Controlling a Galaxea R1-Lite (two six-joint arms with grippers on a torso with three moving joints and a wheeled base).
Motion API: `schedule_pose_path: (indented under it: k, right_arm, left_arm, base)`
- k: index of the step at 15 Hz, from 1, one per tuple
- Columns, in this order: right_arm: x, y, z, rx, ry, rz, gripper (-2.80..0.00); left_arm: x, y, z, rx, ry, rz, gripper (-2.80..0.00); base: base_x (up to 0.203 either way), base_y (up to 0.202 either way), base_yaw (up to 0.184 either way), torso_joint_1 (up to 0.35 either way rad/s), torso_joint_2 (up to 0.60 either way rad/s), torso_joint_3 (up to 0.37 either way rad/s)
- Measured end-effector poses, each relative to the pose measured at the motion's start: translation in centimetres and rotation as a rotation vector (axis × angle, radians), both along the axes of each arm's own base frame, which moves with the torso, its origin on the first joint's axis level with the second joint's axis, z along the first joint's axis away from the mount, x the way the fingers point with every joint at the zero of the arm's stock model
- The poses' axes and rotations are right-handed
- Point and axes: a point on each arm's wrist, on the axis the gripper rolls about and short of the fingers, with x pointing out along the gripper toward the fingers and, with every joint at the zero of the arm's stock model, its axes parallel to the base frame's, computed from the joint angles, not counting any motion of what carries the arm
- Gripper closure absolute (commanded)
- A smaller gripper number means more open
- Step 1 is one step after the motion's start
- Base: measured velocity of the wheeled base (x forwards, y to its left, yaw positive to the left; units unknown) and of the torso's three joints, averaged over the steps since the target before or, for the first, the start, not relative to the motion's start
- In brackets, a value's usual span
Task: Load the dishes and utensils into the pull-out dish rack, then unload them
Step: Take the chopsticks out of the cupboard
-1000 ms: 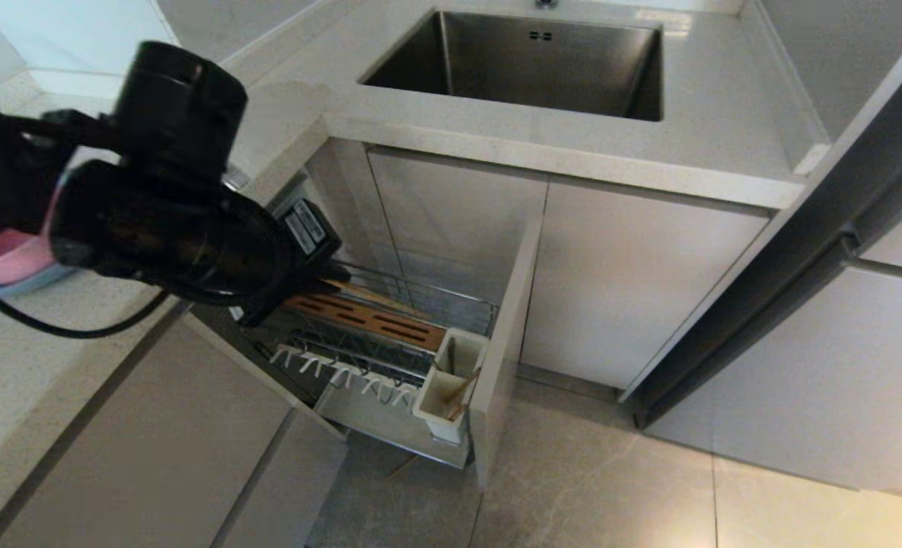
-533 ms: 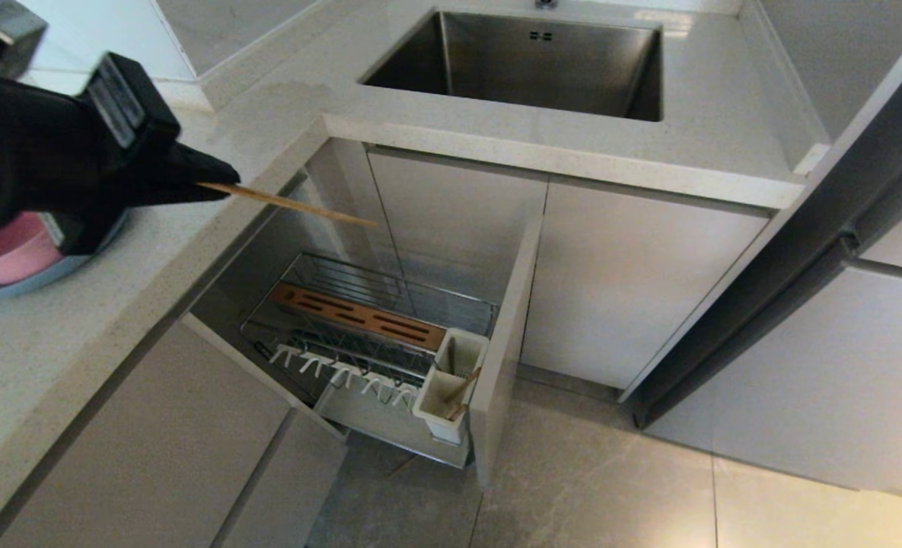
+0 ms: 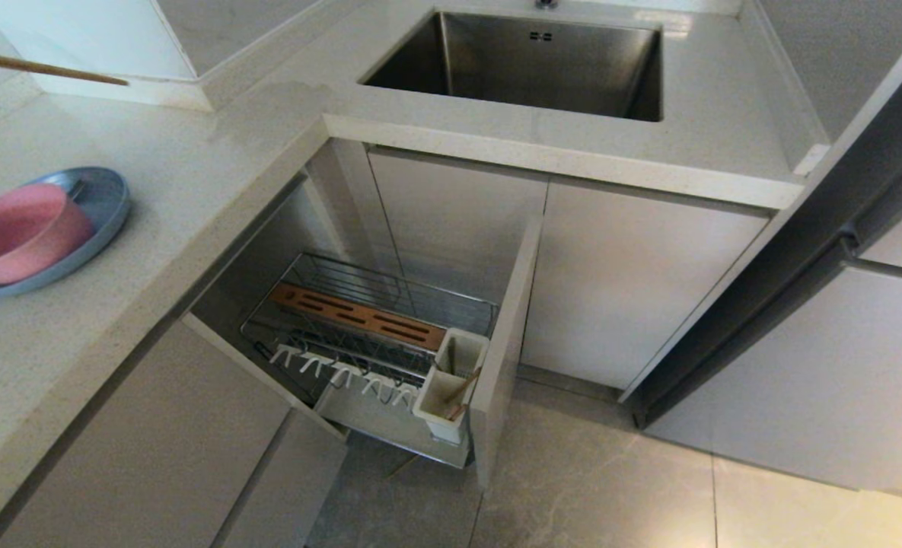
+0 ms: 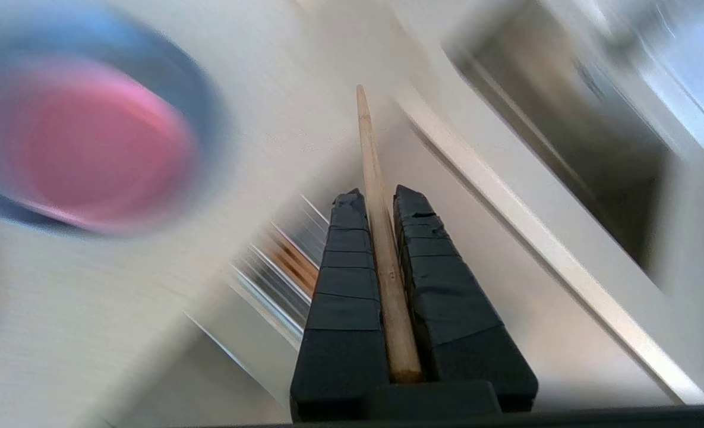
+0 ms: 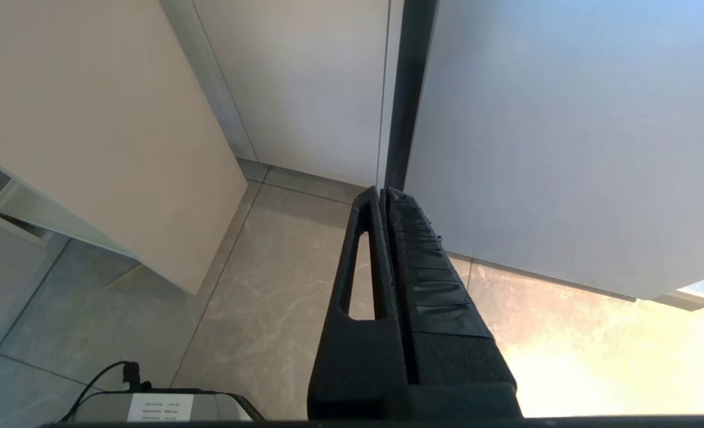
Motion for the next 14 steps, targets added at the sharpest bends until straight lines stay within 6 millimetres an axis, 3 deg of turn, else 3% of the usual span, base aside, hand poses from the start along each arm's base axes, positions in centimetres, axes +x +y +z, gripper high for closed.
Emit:
schedule_pose_path:
  k: [5,7,10,14]
  right_arm:
    - [0.0,0.0,0.0,0.0,0.0,0.0,0.0]
    - [0.0,0.0,0.0,0.0,0.0,0.0,0.0]
    - [0.0,0.0,0.0,0.0,0.0,0.0,0.0]
    - [0.0,0.0,0.0,0.0,0.0,0.0,0.0]
  left_arm:
    - [-4.2,2.6,0.8,0.103,-0.092,0.452,0.0]
    - [-5.0,3.1,0.3,0.143,-0.118,0.624,0.0]
    - [-4.5,4.2,-1.8,0.221,-0.109,0.803,0.0]
    - [-3.2,5.7,-6.3,0.303,-0.068,0.9,0.0]
  base:
    - [0.0,0.0,0.0,0.0,0.0,0.0]
    - [0.0,0.0,0.0,0.0,0.0,0.0]
    - [0.0,0.0,0.0,0.0,0.0,0.0]
    - [0.0,0.0,0.0,0.0,0.0,0.0]
